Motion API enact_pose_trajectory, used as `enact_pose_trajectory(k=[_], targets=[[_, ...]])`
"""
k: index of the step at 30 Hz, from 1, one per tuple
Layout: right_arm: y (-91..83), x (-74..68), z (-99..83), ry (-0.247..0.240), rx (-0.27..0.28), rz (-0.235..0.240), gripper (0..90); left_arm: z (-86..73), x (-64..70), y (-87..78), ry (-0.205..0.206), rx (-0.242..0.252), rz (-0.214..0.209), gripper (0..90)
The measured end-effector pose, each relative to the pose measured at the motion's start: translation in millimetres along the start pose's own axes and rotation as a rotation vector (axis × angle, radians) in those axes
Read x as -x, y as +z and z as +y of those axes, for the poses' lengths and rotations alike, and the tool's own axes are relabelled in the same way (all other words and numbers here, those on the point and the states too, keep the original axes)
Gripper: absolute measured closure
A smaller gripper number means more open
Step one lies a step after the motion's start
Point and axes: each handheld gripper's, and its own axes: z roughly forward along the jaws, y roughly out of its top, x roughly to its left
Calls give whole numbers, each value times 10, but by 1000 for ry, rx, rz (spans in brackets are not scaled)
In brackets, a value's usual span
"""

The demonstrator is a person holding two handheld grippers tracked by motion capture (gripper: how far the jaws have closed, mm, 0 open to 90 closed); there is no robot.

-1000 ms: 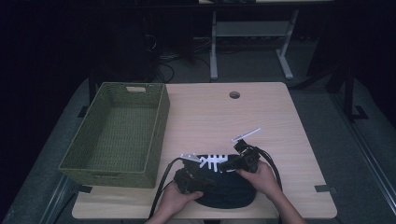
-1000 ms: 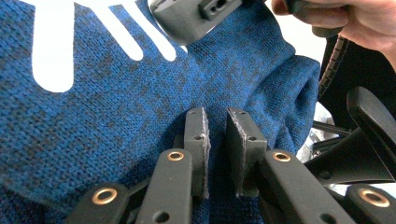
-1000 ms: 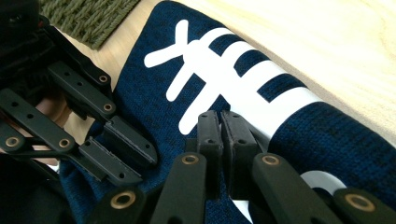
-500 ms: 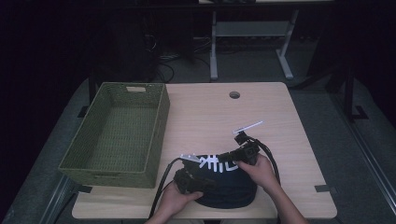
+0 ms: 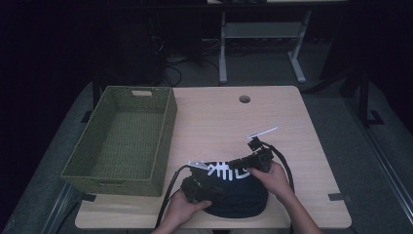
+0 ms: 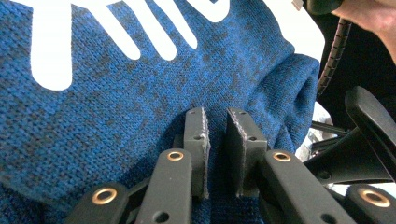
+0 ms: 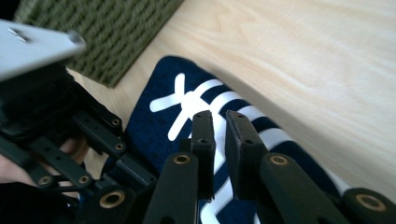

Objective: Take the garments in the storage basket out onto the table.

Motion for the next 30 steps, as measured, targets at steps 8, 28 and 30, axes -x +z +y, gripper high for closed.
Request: enact_pose_trajectory(k=[8,28,30], targets=[[-129,134,-72,53,-3,-41,827,3,3,3,-1,-1,0,782],[-283,178,-147,70,11,-38,797,-8,11,4,-2,5,1,780],[-334,222,-178,86,15,-45,799,-7,10,3,-2,4,1,780]])
